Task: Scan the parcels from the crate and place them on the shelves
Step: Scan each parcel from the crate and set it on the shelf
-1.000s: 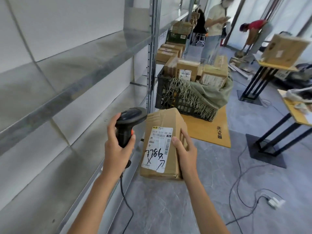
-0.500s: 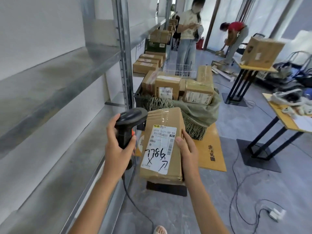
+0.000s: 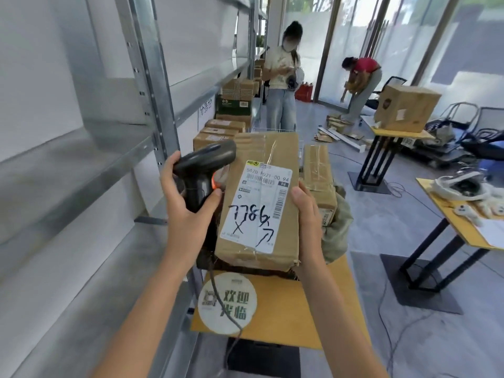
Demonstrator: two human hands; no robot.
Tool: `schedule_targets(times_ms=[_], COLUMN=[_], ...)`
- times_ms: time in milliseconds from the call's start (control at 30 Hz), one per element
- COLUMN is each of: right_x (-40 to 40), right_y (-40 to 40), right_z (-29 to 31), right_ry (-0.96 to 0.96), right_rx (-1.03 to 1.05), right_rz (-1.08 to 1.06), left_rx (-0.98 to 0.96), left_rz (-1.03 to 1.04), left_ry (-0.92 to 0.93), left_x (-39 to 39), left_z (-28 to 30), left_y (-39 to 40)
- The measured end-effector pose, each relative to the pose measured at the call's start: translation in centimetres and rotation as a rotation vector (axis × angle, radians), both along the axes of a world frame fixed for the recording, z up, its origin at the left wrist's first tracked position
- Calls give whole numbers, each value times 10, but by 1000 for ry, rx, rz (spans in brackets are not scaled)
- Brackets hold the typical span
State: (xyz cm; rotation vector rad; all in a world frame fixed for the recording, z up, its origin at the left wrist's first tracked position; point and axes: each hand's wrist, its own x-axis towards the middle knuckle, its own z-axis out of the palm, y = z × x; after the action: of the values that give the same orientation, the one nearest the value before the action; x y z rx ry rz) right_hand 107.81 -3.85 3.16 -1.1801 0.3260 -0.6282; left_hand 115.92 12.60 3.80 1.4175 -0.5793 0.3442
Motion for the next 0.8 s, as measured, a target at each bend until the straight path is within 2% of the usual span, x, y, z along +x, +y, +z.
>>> schedule_targets(times_ms=[100, 300, 467, 600, 733, 800], right_x=[35, 110, 161, 196, 228, 243], right_y=[-23, -72, -110, -134, -153, -160], right_z=[18, 53, 82, 93, 89, 85], right_ry=[-17, 95, 148, 172, 326, 427], right_rx=[-32, -107, -455, -627, -947, -1028], right_rz=[31, 105, 27, -102, -261, -280], left_rx=[-32, -56, -51, -34, -29, -6], left_rz=[-9, -76, -109, -170, -207, -219], left_ry=[-54, -113, -66, -32, -14, -14], left_x=[38, 122, 188, 233, 267, 280], left_z=[18, 45, 56, 59, 60, 56], left_y=[-25, -74, -112, -146, -184, -201])
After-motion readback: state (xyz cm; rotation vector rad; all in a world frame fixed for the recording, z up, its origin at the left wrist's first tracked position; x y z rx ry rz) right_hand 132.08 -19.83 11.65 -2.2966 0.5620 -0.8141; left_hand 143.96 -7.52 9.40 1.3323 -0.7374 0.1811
